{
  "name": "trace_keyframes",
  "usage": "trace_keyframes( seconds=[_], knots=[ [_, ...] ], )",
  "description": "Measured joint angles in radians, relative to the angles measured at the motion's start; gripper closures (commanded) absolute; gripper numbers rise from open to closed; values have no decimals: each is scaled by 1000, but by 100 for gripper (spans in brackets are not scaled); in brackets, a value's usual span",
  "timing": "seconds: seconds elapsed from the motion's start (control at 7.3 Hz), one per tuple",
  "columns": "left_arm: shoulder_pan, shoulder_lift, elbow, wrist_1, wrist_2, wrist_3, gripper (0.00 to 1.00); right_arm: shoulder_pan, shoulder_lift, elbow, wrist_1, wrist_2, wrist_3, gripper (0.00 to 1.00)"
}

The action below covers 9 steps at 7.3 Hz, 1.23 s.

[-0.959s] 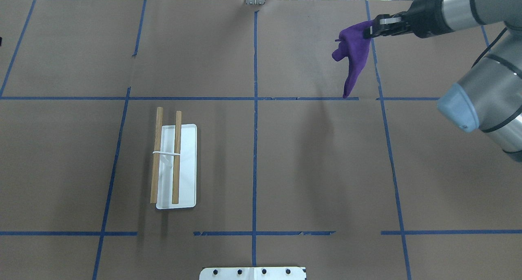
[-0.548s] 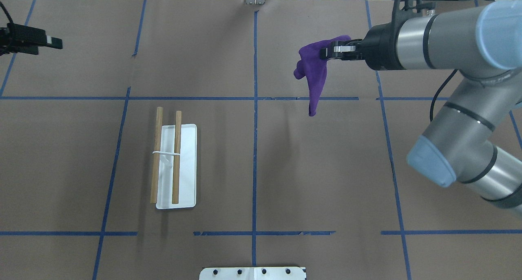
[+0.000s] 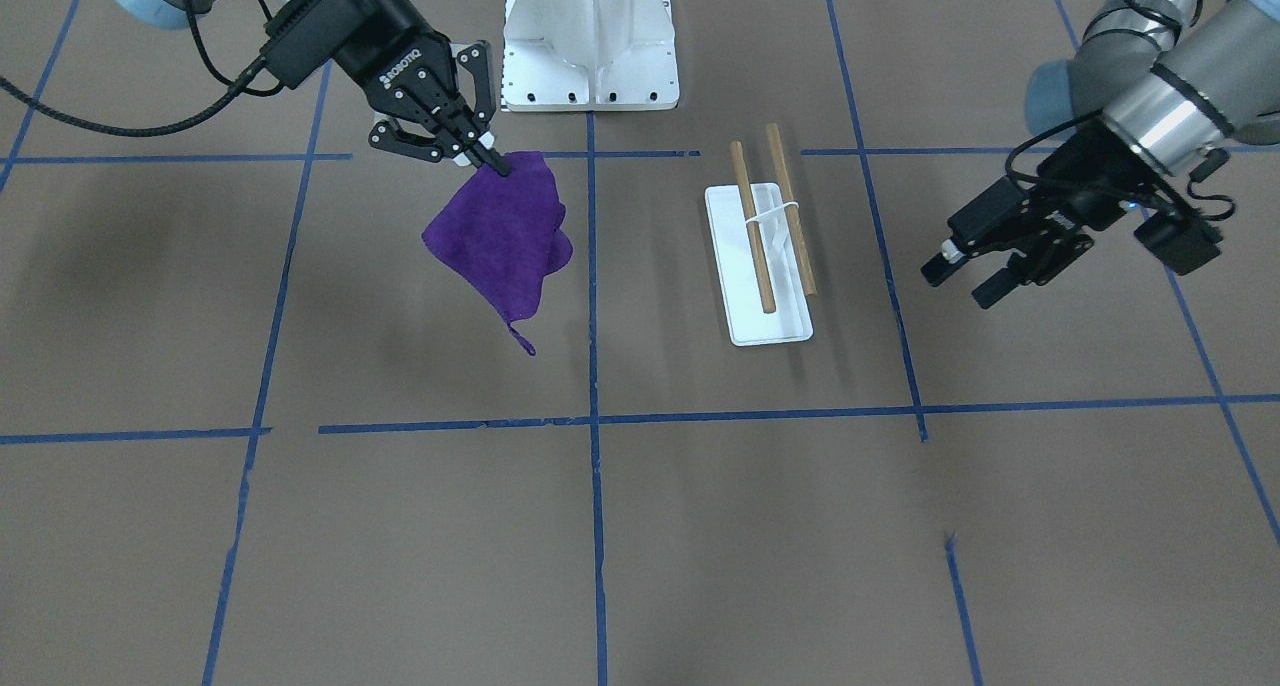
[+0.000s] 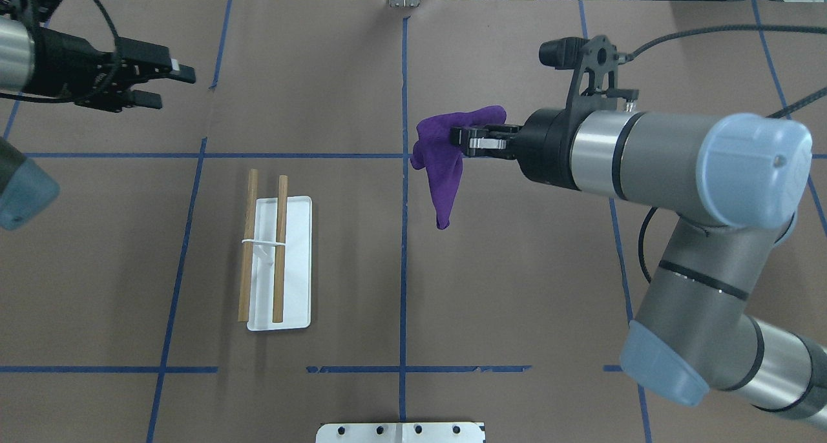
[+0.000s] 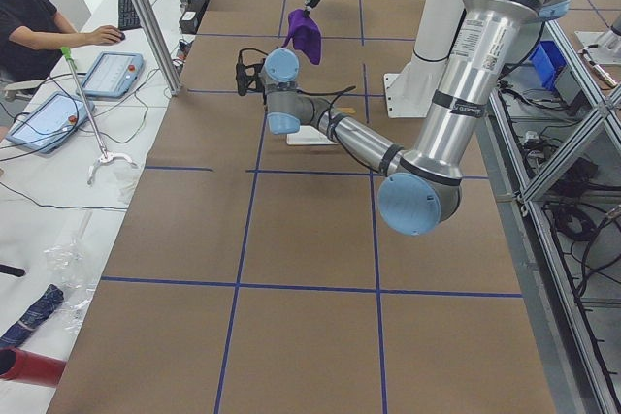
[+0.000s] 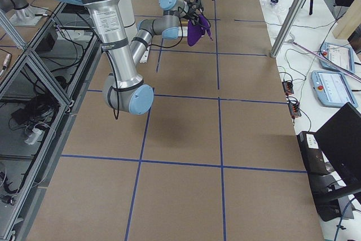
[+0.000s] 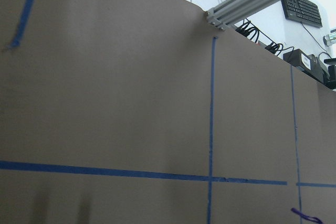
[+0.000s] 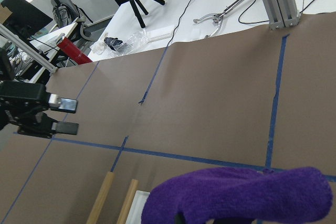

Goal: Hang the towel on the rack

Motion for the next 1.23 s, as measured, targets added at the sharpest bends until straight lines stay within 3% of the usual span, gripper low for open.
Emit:
trace_keyframes(
  seconds=[0.41,1.23],
  knots=[
    [176,-174,43,13,83,-232,2,-56,-4,28,0,-20,-30,100],
    [214,-289,109,25,75,-269,10,-66,-2,44,1,-13,-76,100]
  ],
)
